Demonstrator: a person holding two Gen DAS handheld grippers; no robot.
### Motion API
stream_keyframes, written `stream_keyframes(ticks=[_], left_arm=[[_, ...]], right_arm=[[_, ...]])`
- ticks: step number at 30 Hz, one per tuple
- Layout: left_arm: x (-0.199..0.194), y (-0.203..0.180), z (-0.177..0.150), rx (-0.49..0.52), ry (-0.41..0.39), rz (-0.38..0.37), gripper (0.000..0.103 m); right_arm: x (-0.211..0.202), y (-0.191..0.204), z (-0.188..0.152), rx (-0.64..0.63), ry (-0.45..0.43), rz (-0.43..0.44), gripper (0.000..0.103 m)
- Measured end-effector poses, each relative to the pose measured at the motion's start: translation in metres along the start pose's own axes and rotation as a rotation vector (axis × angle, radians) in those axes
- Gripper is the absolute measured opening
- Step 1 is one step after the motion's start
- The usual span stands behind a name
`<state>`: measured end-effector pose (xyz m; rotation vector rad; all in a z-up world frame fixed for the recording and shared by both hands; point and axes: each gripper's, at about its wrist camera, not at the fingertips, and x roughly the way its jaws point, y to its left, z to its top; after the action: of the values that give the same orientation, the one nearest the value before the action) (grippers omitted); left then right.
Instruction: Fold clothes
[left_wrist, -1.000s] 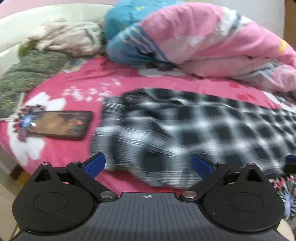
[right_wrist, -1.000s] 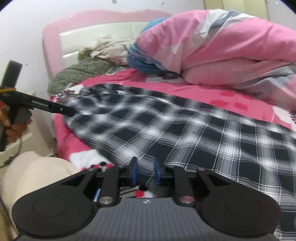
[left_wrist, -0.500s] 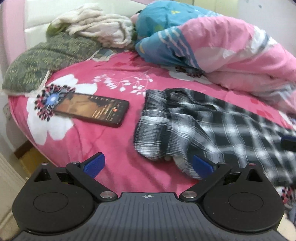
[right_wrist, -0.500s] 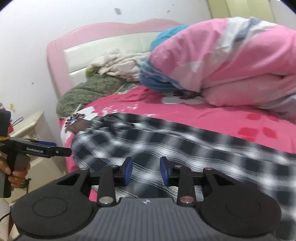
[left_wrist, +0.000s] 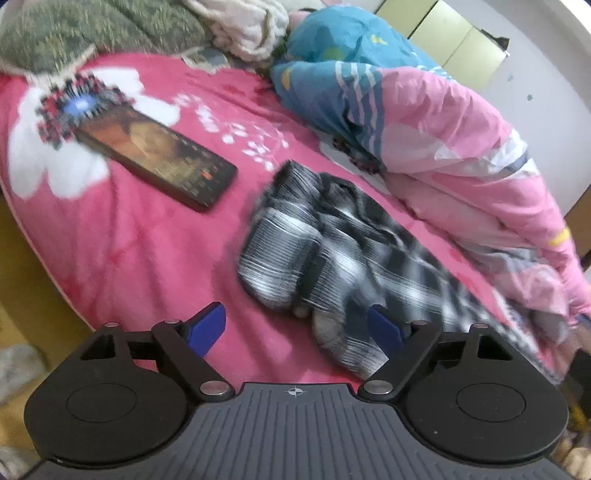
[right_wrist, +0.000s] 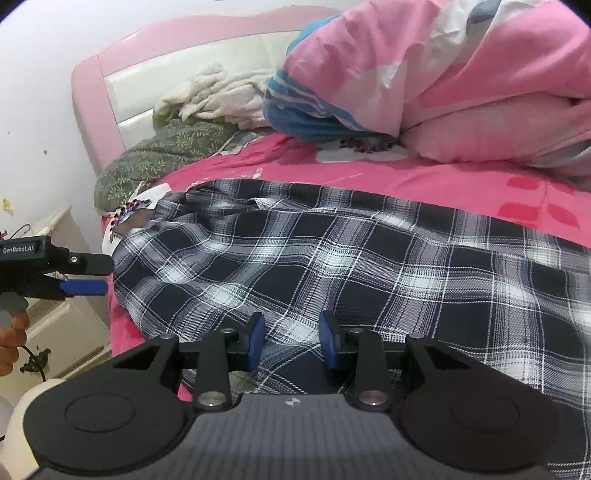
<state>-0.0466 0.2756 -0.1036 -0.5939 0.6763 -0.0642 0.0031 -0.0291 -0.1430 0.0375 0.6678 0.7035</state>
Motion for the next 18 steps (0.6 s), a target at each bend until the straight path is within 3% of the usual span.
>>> stream_keyframes(ticks=[5, 7, 11, 15, 18], left_arm=[[0.016, 0.004, -0.002, -0.085, 0.010, -0.038, 0.086], [0.020, 0.005, -0.001, -0.119, -0.004, -0.047, 0.092], [0.021, 0.007, -0.002, -0.219, -0.069, -0.067, 0.098], [0.018, 0.011, -0.007, -0.345, -0.148, -0.081, 0.098], [0.017, 0.008, -0.011, -0.375, -0.187, -0.066, 0.092]], right_arm=[[0.000, 0.000, -0.001, 0.006, -0.007, 0.000, 0.034], [0.000, 0.000, -0.001, 0.008, -0.008, 0.001, 0.034], [0.000, -0.001, -0.002, 0.015, -0.014, 0.006, 0.034], [0.000, -0.002, -0.002, 0.023, -0.020, 0.013, 0.034], [-0.001, -0.003, -0.003, 0.029, -0.023, 0.016, 0.034]])
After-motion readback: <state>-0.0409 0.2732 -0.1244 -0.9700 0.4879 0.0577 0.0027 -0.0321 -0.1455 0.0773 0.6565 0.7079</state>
